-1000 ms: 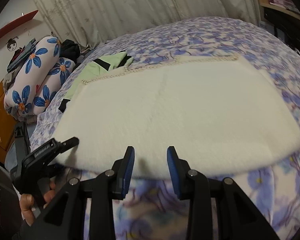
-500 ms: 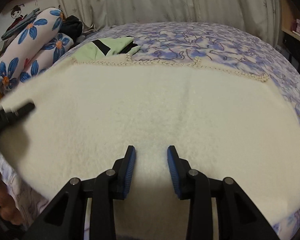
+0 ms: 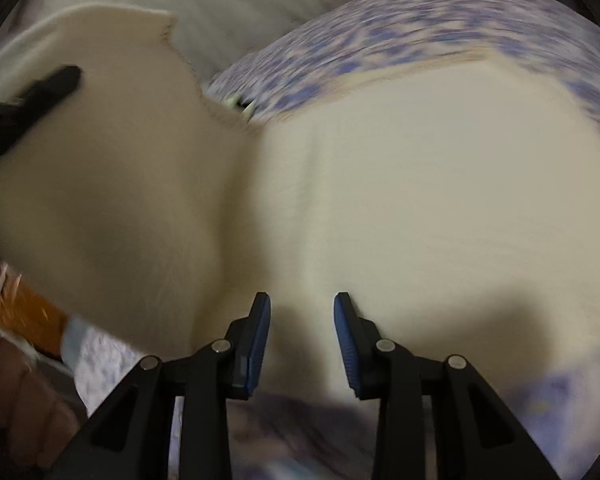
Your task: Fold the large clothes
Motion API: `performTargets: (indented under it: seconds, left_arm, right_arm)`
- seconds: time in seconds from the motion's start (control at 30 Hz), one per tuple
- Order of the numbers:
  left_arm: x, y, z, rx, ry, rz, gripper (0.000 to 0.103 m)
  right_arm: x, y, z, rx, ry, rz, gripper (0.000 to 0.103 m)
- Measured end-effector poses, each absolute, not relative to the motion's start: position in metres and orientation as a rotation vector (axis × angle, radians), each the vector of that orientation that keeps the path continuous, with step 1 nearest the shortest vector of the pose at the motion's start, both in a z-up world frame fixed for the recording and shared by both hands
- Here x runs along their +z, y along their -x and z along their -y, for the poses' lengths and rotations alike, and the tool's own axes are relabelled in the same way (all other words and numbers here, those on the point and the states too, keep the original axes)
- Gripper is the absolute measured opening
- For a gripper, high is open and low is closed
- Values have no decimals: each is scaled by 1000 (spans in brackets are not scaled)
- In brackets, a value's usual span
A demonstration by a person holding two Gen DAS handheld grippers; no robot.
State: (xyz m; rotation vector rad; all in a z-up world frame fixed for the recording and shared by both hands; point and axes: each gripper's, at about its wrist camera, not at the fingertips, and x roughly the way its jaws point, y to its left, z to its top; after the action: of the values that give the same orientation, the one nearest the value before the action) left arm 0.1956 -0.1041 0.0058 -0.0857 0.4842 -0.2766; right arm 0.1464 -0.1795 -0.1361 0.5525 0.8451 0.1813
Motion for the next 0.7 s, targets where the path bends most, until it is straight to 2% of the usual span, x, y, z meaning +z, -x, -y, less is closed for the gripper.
performTargets:
  seconds: [0.1, 0.27, 0.37, 0.7]
  left_arm:
    - [-7, -199, 149, -349, 69, -527, 20]
    - [-73, -198, 233, -433, -49, -673, 20]
    - [-96, -181, 257, -409, -169, -632, 20]
    - [-86, -176, 262, -443, -143, -646, 20]
  right_arm:
    - [-128, -109, 235, -26, -531, -790, 32]
    - [-130, -68, 306, -236, -552, -772, 32]
    - [-135, -56, 327, -275, -586, -765, 32]
    - [-136, -59, 332, -269, -582, -742, 32]
